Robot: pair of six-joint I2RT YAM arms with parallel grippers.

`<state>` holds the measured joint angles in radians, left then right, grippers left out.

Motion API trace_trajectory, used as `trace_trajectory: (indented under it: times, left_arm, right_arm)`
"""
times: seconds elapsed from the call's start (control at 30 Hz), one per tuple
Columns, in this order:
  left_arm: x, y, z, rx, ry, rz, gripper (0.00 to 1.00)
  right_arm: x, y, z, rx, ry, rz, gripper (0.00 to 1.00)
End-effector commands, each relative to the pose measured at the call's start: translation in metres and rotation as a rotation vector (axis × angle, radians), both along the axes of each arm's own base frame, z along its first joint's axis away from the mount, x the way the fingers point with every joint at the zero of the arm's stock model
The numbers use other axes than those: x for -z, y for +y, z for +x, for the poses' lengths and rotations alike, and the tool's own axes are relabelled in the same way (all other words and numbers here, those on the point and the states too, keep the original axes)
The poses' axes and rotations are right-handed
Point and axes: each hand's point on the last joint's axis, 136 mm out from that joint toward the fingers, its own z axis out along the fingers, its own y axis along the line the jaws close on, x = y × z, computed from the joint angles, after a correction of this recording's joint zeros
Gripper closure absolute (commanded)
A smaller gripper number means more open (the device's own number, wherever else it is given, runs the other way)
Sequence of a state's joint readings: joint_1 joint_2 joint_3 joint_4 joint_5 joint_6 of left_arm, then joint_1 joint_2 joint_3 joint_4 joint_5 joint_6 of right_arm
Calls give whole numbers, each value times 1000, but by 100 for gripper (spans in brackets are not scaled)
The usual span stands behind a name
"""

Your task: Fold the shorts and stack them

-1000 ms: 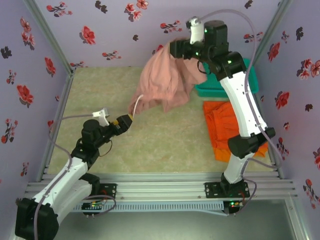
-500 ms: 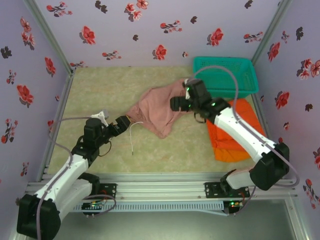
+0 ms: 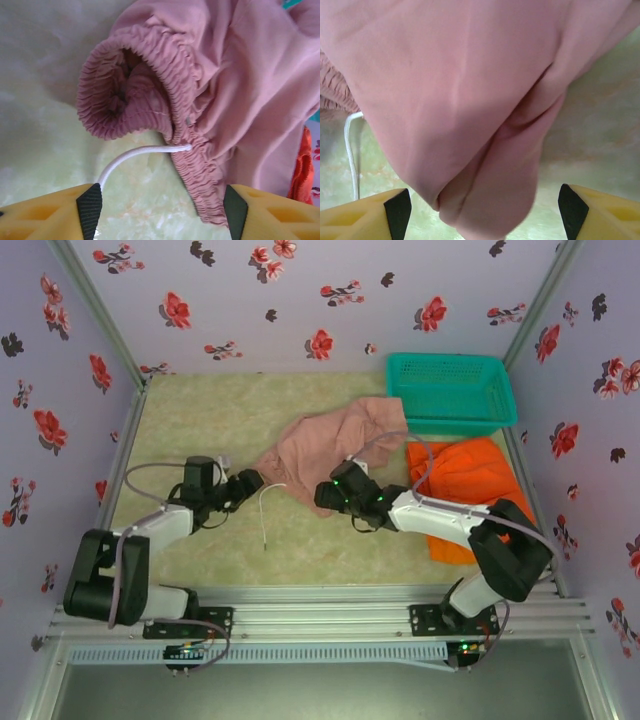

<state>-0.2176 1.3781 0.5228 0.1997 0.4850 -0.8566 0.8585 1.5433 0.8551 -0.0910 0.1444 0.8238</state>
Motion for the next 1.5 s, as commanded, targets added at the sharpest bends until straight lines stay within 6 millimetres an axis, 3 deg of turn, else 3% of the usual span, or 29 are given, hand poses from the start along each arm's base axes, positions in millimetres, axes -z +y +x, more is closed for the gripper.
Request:
trace_trajectory:
  times: [0.0, 0.17, 0.3, 0.5, 0.7, 0.9, 1.1, 1.17, 1.3, 1.47]
  left_arm:
    - [-2, -3, 12, 33, -52, 5, 35]
    - [13, -5, 24, 40, -35, 26, 42]
    - [19, -6, 37, 42, -41, 39, 48]
    - [30, -4, 51, 46, -37, 79, 64]
    - [15, 10, 67, 16, -92, 103, 99]
    - [-38, 41, 71, -53, -202, 193, 100]
    - [-118, 81, 70, -152, -311, 308, 100]
    - [-146, 95, 69, -191, -350, 333, 100]
    - [-208, 129, 64, -283, -433, 372, 100]
    - [-294, 168, 46, -382, -553, 457, 100]
  right_arm:
    - [-3, 12, 6, 21, -40, 14, 21]
    - [12, 16, 5, 7, -22, -29, 23]
    - [21, 20, 8, -10, -12, -66, 31]
    - [24, 11, 18, 1, -33, -190, 64]
    - [0, 11, 30, -33, -85, -257, 89]
    - [-57, 10, 60, -57, -181, -296, 100]
    - [-158, 22, 120, -94, -316, -183, 100]
    - [-193, 36, 138, -132, -377, -167, 100]
    - [-254, 82, 164, -249, -468, -95, 100]
    - [-316, 138, 175, -383, -603, 127, 100]
